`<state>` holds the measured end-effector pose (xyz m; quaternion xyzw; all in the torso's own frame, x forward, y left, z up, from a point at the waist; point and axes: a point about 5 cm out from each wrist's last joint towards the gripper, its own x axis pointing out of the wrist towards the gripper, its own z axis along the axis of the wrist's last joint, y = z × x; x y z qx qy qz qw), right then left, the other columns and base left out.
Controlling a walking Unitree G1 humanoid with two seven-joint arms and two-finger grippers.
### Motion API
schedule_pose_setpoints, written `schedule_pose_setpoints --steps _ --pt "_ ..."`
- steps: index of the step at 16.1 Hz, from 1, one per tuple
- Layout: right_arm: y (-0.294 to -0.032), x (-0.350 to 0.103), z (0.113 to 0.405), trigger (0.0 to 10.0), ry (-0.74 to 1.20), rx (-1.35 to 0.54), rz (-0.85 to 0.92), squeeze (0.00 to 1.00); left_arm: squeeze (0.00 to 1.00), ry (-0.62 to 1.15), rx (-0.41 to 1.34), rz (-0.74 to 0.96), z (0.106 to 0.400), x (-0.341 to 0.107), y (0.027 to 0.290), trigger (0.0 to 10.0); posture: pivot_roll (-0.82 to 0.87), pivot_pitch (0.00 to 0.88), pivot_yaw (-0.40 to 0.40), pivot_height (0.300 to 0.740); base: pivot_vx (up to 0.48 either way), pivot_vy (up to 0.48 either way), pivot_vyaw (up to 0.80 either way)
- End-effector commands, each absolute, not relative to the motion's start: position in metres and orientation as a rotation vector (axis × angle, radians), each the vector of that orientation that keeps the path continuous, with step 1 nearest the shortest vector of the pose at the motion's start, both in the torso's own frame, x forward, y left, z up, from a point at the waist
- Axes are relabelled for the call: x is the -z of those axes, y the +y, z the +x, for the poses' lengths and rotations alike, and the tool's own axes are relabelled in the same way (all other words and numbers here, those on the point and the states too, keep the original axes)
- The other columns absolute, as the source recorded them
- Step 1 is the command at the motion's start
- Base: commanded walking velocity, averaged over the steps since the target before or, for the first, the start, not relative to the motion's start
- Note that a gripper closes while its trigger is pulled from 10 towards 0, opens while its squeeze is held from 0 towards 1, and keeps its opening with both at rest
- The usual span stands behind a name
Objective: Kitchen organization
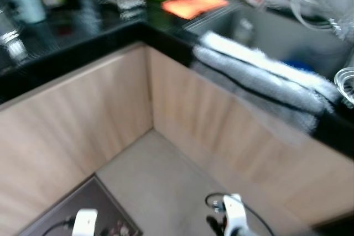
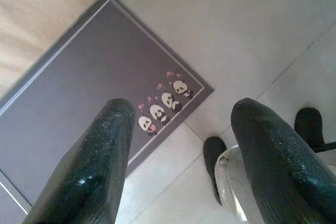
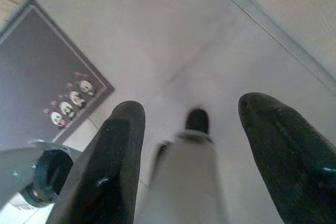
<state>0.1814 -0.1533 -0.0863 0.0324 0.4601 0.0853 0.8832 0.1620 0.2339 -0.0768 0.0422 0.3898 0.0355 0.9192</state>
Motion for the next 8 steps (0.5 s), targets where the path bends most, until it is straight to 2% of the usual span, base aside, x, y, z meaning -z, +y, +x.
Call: schedule_pose_setpoints --steps 1,8 --pt "-0.1546 0.0864 0.1812 10.0 0.96 -0.174 0.066 0.0 0.0 0.82 -0.072 0.09 0.1584 0.0786 0.2345 10.0 0.03 0.095 0.01 0.74 0.0 0.0 -0.8" --pt "-0.1545 0.0868 0.18 10.0 0.964 -0.184 0.059 0.0 0.0 0.824 -0.064 0.09 0.1559 0.0797 0.2332 10.0 0.03 0.091 0.01 0.74 0.0 0.0 -0.8"
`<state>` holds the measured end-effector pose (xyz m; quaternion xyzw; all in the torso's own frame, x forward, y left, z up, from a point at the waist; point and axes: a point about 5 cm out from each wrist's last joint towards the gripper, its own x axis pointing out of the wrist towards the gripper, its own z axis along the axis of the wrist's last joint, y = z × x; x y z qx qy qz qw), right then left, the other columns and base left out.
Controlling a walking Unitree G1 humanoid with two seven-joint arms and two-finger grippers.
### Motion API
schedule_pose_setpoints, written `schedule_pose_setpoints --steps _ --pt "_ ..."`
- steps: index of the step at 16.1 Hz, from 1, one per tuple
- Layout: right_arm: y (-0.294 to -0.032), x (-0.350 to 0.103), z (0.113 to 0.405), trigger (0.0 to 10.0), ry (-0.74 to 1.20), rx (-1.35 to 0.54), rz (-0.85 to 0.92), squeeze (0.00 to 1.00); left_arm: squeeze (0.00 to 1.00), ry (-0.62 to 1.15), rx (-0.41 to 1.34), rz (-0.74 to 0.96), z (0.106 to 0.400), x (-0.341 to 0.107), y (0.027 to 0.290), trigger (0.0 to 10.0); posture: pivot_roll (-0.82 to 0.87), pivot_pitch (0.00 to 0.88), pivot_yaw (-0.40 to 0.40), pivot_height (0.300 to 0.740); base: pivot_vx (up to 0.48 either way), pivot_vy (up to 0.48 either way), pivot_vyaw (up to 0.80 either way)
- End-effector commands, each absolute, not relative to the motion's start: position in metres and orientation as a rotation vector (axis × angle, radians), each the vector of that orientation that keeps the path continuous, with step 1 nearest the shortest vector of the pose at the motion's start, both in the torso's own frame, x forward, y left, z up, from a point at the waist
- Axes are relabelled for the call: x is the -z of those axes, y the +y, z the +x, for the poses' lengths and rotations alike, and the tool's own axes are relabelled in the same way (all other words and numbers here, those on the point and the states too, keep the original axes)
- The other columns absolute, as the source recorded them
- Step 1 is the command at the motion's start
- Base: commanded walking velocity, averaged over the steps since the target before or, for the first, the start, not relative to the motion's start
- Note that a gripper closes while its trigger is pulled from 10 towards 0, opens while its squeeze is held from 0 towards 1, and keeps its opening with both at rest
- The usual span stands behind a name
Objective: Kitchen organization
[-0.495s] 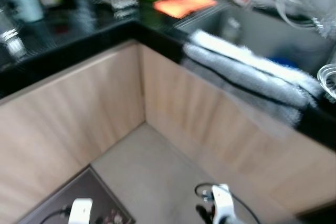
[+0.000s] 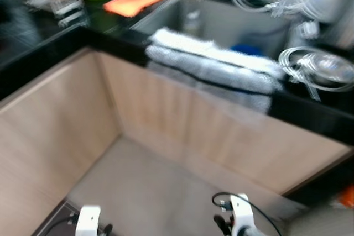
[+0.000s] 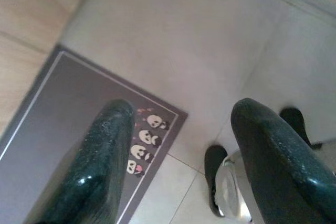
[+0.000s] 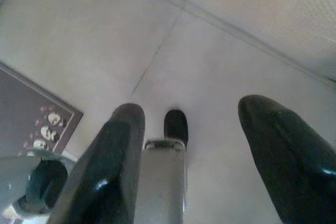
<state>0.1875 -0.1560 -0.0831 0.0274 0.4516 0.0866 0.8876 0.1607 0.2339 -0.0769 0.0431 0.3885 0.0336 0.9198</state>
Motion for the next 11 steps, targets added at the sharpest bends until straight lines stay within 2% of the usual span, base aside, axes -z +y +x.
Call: schedule_pose_setpoints --steps 1,11 --pt "-0.1542 0.087 0.1796 10.0 0.964 -0.186 0.059 0.0 0.0 0.824 -0.06 0.092 0.1554 0.0799 0.2333 10.0 0.03 0.087 0.011 0.74 0.0 0.0 -0.8" --pt "-0.1539 0.0879 0.1775 10.0 0.97 -0.197 0.054 0.0 0.0 0.822 -0.041 0.098 0.1577 0.0794 0.231 10.0 0.03 0.071 0.012 0.74 0.0 0.0 -0.8"
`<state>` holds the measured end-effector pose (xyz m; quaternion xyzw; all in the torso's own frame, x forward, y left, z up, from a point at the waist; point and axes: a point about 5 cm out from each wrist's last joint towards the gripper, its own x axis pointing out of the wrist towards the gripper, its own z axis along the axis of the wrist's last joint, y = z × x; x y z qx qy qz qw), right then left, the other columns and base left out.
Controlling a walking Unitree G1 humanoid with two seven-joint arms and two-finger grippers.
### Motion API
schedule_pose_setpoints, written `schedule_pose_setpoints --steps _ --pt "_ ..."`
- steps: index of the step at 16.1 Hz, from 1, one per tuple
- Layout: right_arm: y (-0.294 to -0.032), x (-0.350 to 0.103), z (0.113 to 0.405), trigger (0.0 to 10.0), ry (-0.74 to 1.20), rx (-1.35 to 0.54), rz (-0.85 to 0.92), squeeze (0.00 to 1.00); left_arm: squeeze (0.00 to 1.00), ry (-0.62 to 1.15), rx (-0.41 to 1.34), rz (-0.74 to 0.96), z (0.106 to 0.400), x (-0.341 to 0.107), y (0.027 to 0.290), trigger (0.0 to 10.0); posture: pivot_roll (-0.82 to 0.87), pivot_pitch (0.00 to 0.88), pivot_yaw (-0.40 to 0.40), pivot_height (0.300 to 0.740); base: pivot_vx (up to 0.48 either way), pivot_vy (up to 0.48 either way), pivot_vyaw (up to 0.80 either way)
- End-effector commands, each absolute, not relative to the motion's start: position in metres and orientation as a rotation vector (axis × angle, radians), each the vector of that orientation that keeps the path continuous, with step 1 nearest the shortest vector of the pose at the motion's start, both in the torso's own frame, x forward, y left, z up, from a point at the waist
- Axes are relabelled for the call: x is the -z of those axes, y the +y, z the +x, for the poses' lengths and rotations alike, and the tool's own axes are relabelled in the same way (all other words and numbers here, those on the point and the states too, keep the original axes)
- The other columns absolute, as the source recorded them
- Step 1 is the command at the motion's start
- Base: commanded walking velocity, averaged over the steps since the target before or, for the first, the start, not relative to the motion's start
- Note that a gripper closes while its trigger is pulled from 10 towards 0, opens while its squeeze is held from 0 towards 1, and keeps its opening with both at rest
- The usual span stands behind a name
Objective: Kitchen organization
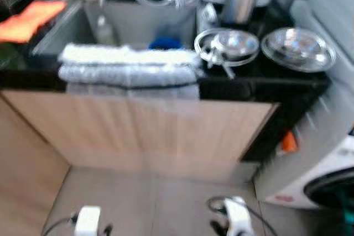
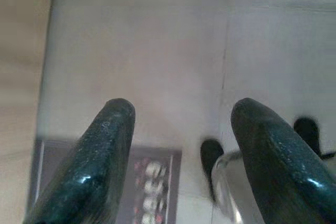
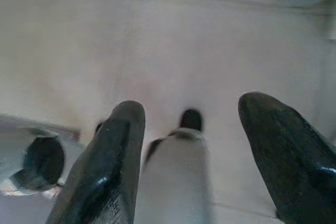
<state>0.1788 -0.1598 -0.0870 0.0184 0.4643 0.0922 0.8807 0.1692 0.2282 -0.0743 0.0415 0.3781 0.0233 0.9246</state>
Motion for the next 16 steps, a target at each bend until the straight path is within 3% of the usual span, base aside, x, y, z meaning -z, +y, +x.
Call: schedule_pose_setpoints --steps 1,16 --pt "-0.1541 0.088 0.1774 10.0 0.97 -0.196 0.053 0.0 0.0 0.823 -0.04 0.095 0.1574 0.0797 0.2304 10.0 0.02 0.069 0.011 0.74 0.0 0.0 -0.8" --pt "-0.1558 0.0865 0.1805 10.0 0.965 -0.197 0.052 0.0 0.0 0.842 -0.056 0.069 0.1522 0.0833 0.2269 10.0 0.03 0.089 -0.01 0.74 0.0 0.0 -0.8"
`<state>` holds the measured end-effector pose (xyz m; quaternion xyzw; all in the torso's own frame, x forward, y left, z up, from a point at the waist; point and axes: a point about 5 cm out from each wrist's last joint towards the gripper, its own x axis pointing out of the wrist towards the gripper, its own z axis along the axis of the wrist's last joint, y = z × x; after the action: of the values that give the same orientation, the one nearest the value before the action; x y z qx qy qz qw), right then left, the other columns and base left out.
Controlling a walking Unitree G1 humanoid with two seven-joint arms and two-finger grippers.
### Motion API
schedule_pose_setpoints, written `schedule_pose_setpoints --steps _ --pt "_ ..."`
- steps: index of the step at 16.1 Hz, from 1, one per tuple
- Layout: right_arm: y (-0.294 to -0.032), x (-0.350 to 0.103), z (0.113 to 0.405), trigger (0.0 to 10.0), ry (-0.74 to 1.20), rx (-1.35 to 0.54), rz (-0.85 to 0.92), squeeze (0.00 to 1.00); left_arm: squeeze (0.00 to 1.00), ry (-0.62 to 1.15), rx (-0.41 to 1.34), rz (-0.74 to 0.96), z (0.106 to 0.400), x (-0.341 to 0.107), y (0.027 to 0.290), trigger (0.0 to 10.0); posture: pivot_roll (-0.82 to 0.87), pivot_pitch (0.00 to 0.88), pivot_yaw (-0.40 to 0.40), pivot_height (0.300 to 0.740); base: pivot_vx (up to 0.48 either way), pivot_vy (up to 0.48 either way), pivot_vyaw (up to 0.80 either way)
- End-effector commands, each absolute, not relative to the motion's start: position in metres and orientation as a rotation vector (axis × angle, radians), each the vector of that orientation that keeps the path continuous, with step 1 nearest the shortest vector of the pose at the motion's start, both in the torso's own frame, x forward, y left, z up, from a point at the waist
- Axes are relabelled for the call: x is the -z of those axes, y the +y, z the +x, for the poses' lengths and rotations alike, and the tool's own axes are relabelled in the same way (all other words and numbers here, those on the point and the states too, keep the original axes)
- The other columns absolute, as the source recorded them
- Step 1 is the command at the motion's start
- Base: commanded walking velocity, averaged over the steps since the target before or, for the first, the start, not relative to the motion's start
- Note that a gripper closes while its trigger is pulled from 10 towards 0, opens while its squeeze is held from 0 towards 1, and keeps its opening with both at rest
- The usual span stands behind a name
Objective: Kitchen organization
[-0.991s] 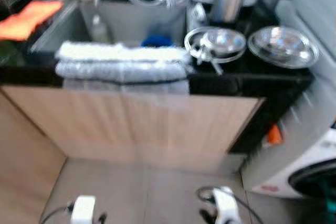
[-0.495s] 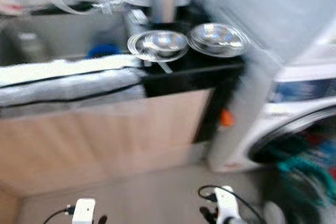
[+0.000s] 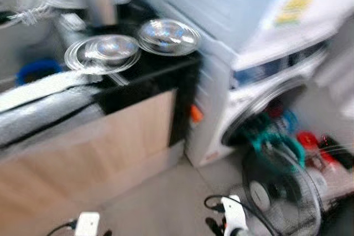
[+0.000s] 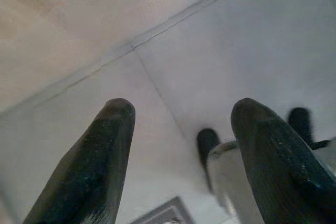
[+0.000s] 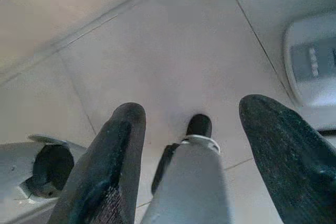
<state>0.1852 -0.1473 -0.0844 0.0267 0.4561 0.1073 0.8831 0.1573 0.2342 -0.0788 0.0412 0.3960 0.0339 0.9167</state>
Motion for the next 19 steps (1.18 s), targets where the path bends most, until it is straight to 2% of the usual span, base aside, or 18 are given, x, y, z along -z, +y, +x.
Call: schedule_pose_setpoints --steps 1,2,12,19 --pt "-0.1555 0.0865 0.1806 10.0 0.965 -0.197 0.052 0.0 0.0 0.852 -0.058 0.069 0.1506 0.084 0.228 10.0 0.03 0.09 -0.008 0.74 0.0 0.0 -0.8" --pt "-0.1552 0.0864 0.1807 10.0 0.964 -0.195 0.054 0.0 0.0 0.857 -0.058 0.07 0.1498 0.0843 0.2287 10.0 0.03 0.09 -0.007 0.74 0.0 0.0 -0.8" --pt "-0.156 0.0859 0.1811 10.0 0.951 -0.189 0.066 0.0 0.0 0.868 -0.089 0.03 0.1502 0.0851 0.2289 10.0 0.03 0.074 -0.015 0.74 0.0 0.0 0.0" --pt "-0.1569 0.0861 0.1803 10.0 0.955 -0.213 0.046 0.0 0.0 0.877 -0.084 0.025 0.1479 0.087 0.225 10.0 0.03 0.041 -0.02 0.74 0.0 0.396 0.0"
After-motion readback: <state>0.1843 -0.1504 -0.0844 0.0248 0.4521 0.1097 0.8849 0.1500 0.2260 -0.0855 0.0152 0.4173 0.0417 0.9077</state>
